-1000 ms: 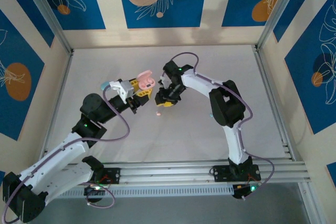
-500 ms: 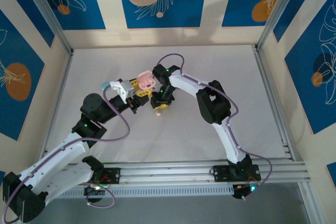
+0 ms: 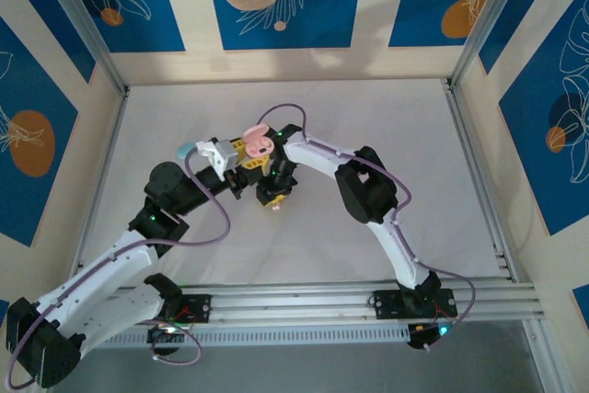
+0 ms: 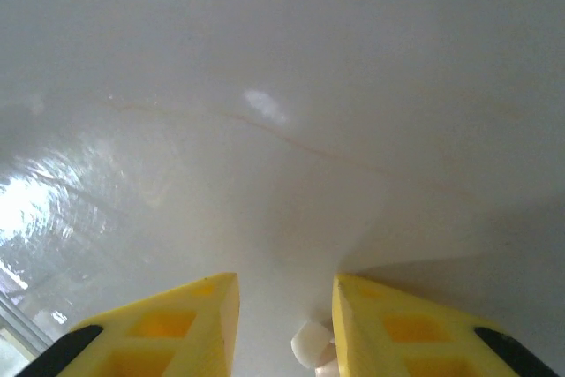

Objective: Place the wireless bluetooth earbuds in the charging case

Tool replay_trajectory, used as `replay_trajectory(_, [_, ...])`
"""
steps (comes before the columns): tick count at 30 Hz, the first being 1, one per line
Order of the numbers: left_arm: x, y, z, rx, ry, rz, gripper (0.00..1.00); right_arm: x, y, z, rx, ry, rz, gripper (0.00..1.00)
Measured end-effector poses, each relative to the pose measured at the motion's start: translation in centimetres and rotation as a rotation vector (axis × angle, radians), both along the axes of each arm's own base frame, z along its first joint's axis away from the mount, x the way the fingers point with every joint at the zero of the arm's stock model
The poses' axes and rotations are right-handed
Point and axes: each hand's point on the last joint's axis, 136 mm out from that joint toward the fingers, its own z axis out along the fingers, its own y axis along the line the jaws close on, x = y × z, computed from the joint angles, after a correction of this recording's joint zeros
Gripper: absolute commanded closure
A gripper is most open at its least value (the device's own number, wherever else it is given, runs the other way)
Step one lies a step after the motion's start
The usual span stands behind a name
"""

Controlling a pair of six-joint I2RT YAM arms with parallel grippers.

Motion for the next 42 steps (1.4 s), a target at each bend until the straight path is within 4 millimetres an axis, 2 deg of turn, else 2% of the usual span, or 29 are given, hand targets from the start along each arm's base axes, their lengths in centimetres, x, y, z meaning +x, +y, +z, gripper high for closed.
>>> replay_trajectory(6, [0.3,-0.2,-0.4,0.007,0.01,0.0,0.64,-0.6,0.2,0.9,0.014,-0.011,0.016,0.6])
replay_trajectory(8, [0.4,-0.3,-0.4,0.008,0.012,0.0,0.64,-0.6,0.1,1.8,0.028,-0.021,-0.01,0.59])
replay_trajectory(11, [0.4,-0.3,-0.2,0.007,0.01,0.0,0.64,0.2,-0.3,4.3,0.074,-0.039,-0.092,0.58])
replay_trajectory(13, [0.3,-0.3,0.0,0.003,0.005,0.0,0.64,1.1,-1.2,5.9,0.118,-0.035,-0.186,0.58])
replay_trajectory(16, [0.3,-0.3,0.1,0.002,0.003,0.0,0.64,1.9,-3.1,6.9,0.15,0.006,-0.33,0.58])
replay_trajectory(19, [0.4,-0.3,0.1,0.002,0.004,0.0,0.64,2.0,-4.6,5.9,0.138,0.068,-0.447,0.59])
replay_trajectory(25, [0.6,-0.4,-0.2,0.007,0.01,0.0,0.64,-0.7,-4.5,2.9,0.096,0.202,-0.554,0.59])
replay_trajectory(28, [0.6,-0.4,-0.2,0.007,0.01,0.0,0.64,-1.1,-4.0,2.6,0.102,0.23,-0.582,0.59])
replay_trajectory(34, [0.6,-0.4,-0.2,0.007,0.01,0.0,0.64,-0.6,-3.3,2.7,0.136,0.238,-0.607,0.61])
replay_trajectory(42, [0.6,-0.4,-0.2,0.007,0.01,0.0,0.63,-0.7,-3.3,1.6,0.11,0.263,-0.626,0.61])
